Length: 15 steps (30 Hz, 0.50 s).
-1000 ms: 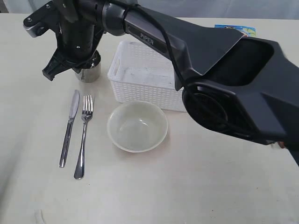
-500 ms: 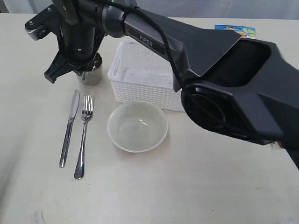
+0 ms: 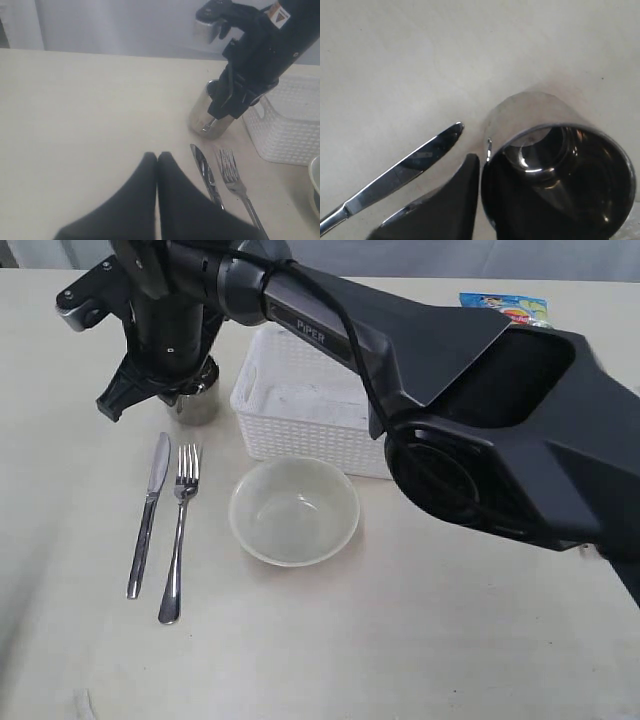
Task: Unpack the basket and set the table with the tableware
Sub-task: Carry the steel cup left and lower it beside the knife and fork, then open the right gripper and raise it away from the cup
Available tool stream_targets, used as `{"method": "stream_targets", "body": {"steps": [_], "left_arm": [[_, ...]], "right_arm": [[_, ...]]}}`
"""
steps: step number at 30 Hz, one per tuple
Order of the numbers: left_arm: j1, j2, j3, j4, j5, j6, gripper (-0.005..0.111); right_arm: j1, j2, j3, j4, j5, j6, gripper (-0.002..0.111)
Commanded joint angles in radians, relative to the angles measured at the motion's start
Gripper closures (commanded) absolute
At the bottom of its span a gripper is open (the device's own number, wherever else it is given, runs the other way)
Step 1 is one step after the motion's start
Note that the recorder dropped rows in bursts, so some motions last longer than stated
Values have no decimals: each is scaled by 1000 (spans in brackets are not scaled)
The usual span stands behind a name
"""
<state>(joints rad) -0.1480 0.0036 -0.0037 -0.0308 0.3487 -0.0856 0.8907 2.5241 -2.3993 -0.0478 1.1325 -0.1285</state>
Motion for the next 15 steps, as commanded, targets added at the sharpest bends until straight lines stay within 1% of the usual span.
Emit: {"method": "stream_targets", "body": {"steps": [1, 3, 15], "left_arm": [[-5, -4, 4, 1, -2, 3, 107], [-5, -4, 4, 1, -2, 3, 107], [-5, -4, 4, 1, -2, 3, 107]], "right_arm": [[-3, -4, -8, -9, -28, 1, 75], [-3, -4, -8, -9, -35, 1, 70], [-3, -57, -8, -50, -38, 1, 70]]}}
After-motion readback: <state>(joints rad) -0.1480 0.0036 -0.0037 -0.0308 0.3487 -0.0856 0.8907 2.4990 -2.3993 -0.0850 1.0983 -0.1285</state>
